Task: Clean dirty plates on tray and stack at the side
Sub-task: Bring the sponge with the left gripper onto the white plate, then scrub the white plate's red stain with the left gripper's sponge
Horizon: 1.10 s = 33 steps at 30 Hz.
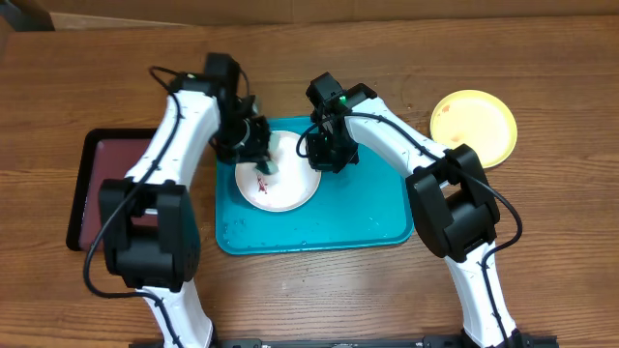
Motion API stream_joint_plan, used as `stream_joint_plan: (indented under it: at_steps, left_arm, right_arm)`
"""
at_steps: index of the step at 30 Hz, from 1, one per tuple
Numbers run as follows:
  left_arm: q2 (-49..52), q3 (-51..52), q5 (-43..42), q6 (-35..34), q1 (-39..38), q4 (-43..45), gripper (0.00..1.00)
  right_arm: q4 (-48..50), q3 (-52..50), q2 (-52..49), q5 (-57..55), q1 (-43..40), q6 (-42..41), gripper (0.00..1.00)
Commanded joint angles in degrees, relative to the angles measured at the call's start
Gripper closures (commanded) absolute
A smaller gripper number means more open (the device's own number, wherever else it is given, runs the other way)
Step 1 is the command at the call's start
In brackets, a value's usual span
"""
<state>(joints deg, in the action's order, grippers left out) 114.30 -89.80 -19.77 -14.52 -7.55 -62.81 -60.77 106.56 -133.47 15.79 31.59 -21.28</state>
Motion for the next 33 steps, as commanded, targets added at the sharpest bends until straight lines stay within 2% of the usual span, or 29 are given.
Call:
stream_joint_plan:
  at_steps: [1,11,13,14,16,21,27,33]
  left_arm:
    - [-0.07,3.54,-1.05,-2.45,-1.18,2.21,0.95]
    - [-0.07,4.85,2.51,-7.80,-1.51,4.59,0.96]
    - [-0.07,4.85,3.65,-8.31,-1.51,4.63,0.96]
    - [-0.07,4.85,3.85,-8.44,-1.51,4.68,0.96]
    - [-0.07,4.85,3.82,-8.44,-1.51,4.85,0.96]
    - [-0.07,5.07,3.85,-8.46,-1.51,6.43,0.96]
    - [-0.07,6.10,3.87,-8.46,-1.53,8.31,0.96]
    - [-0.07,6.86,3.85,-10.84,-1.53,8.66,0.96]
  right_arm:
    - [0.09,0.31,-0.26,-0.66,-0.15,-3.23,0.94]
    - [0.00,0.31,-0.26,0.02,-0.04,-14.75,0.96]
    - [0.04,0.31,-0.26,1.57,-0.04,-14.73,0.83]
    - [0.02,0.33,-0.26,2.23,-0.07,-14.14,0.69]
    - [0.02,0.35,-0.26,2.32,-0.07,-12.79,0.62]
    - [-1.16,0.74,-0.26,2.32,-1.14,-12.52,0.57]
    - [-2.62,3.58,-0.26,2.32,-3.30,4.20,0.58]
    - [-0.15,3.28,-0.28,2.29,-3.96,27.08,0.60]
